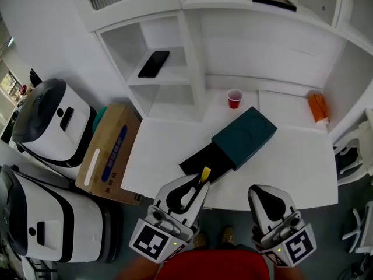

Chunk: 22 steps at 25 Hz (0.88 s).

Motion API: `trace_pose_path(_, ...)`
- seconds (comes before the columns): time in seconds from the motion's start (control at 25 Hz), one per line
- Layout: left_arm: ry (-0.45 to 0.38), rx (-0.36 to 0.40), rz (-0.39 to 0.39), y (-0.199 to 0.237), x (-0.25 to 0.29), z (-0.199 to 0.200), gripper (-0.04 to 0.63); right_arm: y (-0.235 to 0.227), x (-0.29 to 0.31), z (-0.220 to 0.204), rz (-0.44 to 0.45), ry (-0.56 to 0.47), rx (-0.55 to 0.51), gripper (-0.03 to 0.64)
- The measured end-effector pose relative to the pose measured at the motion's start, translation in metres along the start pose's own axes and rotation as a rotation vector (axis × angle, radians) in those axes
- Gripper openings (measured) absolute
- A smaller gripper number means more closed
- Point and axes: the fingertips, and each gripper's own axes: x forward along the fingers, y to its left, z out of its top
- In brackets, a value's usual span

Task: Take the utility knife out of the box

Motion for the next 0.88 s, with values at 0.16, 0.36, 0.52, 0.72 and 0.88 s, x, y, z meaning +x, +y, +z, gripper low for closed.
trace_pose_path(0.16,0.001,0.036,-0.021,-0.007,-0.009,0.0,0.072,0.006,-0.001,0.0,-0.015,-0.002,-0.006,0.0)
trace_pose_path(0.36,0.006,0.041,-0.049,-0.011,-0.01,-0.001,0.072,0.012,-0.003,-0.002,-0.038,0.016,-0.03,0.002)
trace_pose_path(0.52,-0.007,0.04,-0.067,-0.014,-0.008,0.001,0.072,0.017,-0.002,-0.003,-0.035,0.027,-0.043,0.002)
trace_pose_path(0.72,-0.004,0.033,-0.079,-0.017,-0.007,0.001,0.072,0.018,-0.004,-0.001,-0.042,0.028,-0.052,0.002)
trace_pose_path(0.88,0.002,0.033,-0.088,-0.02,-0.008,-0.001,0.072,0.017,-0.008,0.0,-0.052,0.031,-0.06,0.002)
